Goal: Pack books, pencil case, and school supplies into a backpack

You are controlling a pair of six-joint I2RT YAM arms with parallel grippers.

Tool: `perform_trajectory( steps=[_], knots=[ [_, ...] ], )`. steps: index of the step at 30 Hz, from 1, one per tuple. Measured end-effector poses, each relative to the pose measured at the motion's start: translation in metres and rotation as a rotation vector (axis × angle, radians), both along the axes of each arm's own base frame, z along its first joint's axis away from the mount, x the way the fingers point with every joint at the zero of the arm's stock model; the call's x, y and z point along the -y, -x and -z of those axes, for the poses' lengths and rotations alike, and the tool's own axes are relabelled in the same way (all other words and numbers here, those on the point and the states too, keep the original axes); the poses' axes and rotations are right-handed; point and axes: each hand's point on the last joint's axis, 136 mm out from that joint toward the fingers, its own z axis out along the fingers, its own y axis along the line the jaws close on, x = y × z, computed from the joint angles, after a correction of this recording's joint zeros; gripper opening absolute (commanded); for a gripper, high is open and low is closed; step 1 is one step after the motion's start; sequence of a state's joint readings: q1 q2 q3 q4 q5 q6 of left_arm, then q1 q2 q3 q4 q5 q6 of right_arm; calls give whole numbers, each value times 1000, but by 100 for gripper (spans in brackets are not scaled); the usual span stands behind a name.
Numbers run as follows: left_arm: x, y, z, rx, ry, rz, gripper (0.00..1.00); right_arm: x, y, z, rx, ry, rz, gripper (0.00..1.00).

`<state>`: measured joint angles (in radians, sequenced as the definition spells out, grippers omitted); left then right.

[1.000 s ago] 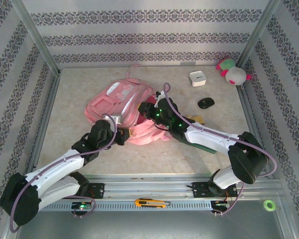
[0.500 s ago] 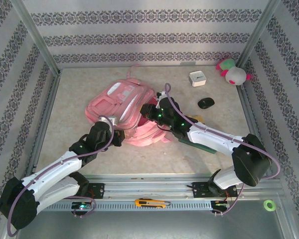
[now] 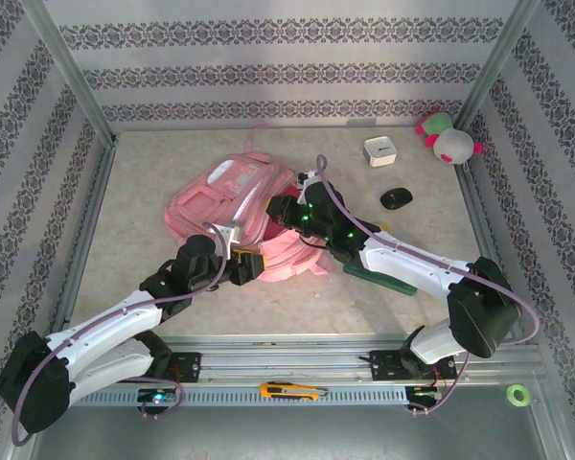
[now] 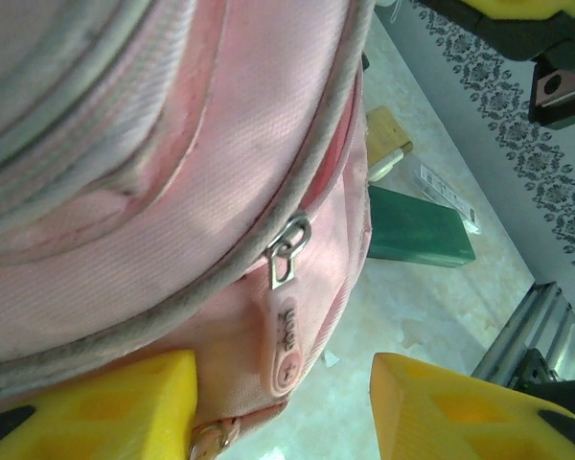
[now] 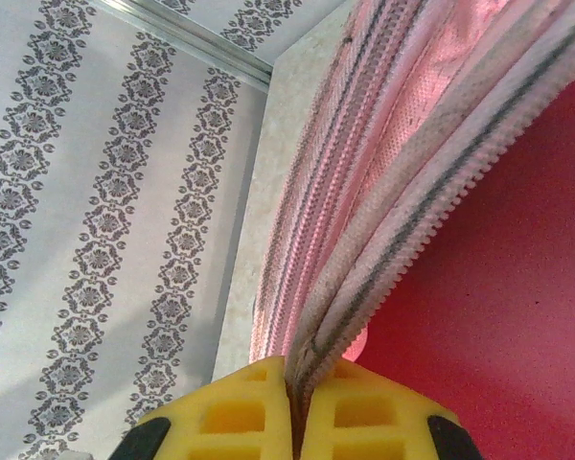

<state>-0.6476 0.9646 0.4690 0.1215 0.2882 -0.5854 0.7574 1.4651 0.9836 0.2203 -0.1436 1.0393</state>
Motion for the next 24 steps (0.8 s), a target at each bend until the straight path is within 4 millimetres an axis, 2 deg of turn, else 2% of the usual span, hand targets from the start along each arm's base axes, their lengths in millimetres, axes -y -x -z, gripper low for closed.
perform_trajectory(
  steps=[7, 9, 11, 14, 18, 24],
  knots=[
    [1, -15, 5, -30, -51, -64, 35, -4, 0, -4, 14, 2, -2, 0],
    [1, -18, 8, -48, -69, -81, 26, -5, -1, -4, 19, 6, 2, 0],
    [-1, -22, 13, -64, -89, -102, 12, -5, -2, -3, 24, 11, 4, 0],
    [-2, -25, 14, -71, -109, -122, 0, -6, -1, -1, 23, 18, 1, 0],
    [-9, -23, 12, -64, -128, -150, 0, -5, -2, 0, 23, 23, -3, 0],
    [-31, -13, 2, -13, -108, -213, 0, 3, -3, 1, -3, 20, -44, 0]
  ],
)
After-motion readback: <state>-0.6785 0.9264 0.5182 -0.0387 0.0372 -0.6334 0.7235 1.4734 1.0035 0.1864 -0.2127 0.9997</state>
